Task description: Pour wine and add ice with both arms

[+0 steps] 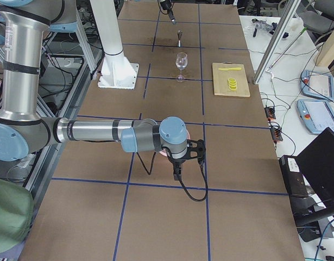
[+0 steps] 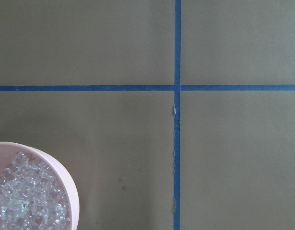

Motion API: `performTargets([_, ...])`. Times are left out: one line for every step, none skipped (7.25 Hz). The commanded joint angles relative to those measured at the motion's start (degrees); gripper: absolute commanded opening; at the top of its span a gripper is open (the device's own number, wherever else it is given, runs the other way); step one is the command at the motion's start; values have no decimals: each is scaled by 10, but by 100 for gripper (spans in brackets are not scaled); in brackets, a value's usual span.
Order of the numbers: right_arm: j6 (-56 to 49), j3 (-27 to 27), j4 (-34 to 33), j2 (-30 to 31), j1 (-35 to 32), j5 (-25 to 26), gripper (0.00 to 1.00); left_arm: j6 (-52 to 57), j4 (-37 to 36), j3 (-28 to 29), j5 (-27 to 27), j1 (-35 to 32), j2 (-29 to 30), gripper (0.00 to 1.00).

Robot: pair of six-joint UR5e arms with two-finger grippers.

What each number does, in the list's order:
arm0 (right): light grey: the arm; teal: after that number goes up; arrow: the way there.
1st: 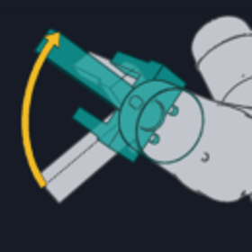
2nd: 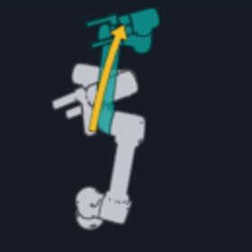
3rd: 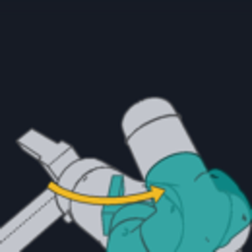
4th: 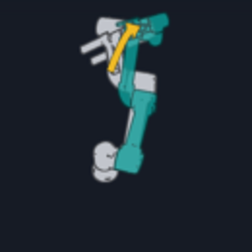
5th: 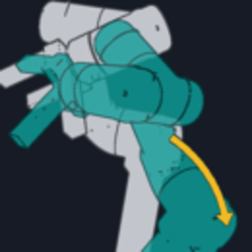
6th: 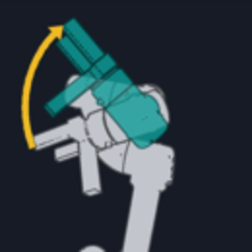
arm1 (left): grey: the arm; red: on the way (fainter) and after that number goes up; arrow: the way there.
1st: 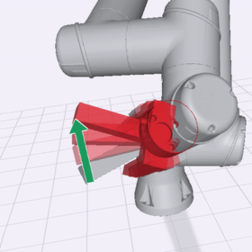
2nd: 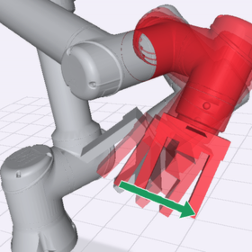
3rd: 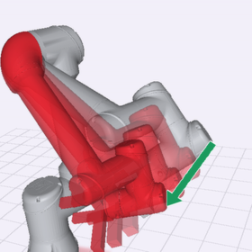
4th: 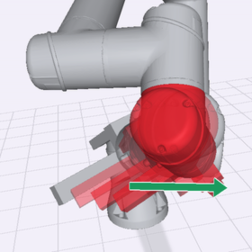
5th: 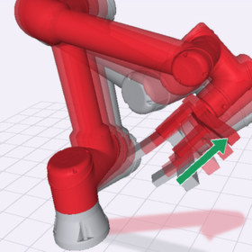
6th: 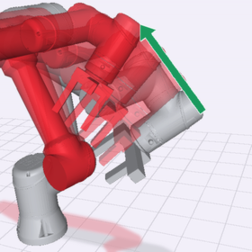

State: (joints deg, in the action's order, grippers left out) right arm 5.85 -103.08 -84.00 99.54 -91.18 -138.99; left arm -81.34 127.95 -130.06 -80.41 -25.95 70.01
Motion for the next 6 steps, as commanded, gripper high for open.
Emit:
performTargets([2,-10,0,-7,0,-5,100,-79,-9,4,146,120,-15,99])
performTargets([2,-13,0,-8,0,-5,100,-113,-41,8,216,169,-14,99])
performTargets([4,-14,-3,-14,0,-5,100,-136,-54,28,271,199,-8,99])
performTargets([13,-14,-3,-15,5,-5,100,-160,-54,68,338,219,9,99])
performTargets([18,-15,-2,-15,8,-5,100,-167,-55,108,370,221,35,99])
performTargets([29,-15,-2,-20,9,-7,100,-180,-56,140,408,222,51,97])
